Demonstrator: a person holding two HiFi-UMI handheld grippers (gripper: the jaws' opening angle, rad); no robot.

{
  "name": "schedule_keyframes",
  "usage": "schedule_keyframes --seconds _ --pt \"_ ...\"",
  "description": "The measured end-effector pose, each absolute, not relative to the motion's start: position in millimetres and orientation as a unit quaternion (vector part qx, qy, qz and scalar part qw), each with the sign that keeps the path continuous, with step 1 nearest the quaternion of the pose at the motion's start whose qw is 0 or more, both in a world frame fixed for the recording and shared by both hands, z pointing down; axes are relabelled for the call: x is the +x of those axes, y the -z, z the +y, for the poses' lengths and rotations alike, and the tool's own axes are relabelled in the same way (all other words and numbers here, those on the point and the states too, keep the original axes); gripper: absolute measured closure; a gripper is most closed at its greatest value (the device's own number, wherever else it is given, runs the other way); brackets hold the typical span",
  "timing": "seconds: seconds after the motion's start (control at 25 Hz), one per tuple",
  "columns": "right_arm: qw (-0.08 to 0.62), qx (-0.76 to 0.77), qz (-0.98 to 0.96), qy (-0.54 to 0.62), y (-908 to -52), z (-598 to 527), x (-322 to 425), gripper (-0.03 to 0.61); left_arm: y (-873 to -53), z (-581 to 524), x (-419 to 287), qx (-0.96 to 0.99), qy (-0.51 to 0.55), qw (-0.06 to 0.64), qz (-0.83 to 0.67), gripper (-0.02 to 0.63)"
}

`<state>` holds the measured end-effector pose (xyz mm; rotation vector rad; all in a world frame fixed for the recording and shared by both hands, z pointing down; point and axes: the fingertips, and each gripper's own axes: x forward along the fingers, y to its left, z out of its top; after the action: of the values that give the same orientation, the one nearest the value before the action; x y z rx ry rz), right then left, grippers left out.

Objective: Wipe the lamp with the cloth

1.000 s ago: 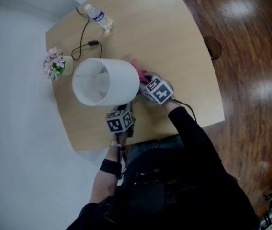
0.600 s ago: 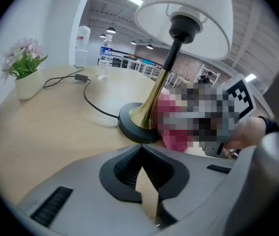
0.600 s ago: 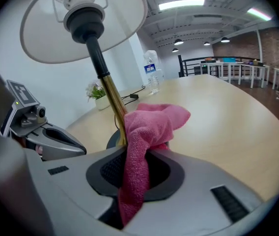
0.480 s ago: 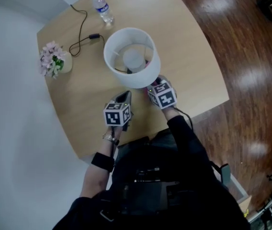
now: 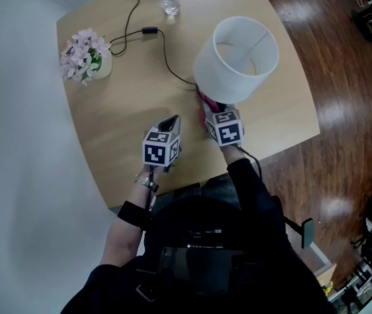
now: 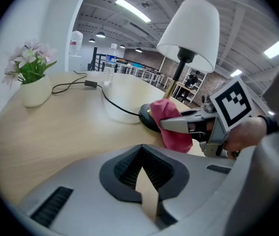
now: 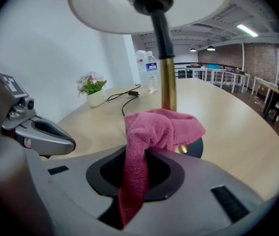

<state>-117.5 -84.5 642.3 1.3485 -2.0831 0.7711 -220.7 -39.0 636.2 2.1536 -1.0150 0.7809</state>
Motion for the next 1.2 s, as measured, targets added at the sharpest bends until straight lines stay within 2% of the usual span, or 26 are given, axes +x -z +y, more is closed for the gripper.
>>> schedule_keyframes --seconds 0.16,0.44,0.88,1.2 --pt "0.290 0.521 -0.753 -0.279 -641.0 -99.2 -136.9 0.511 -629.0 -33.7 -239.3 0.820 -0.281 0.319 -0.383 0.609" --pt "0.283 0.612 -0.676 -0.296 -644.7 -128.8 -140.4 0.511 -618.6 -25.2 -275.9 0.823 -0.255 0.325 -0.389 0.609" --pt "0.234 0.699 -0.604 -0.303 -639.7 -180.3 -126.6 0.509 -607.4 -11.0 -325.7 0.810 -0.218 0.349 -0.417 0.609" --pt "0.280 0.677 -0.629 -0.260 -639.8 -159.5 -129.4 0.508 -608.5 -9.5 -325.8 0.808 -0.209 0.355 -0.422 0.609"
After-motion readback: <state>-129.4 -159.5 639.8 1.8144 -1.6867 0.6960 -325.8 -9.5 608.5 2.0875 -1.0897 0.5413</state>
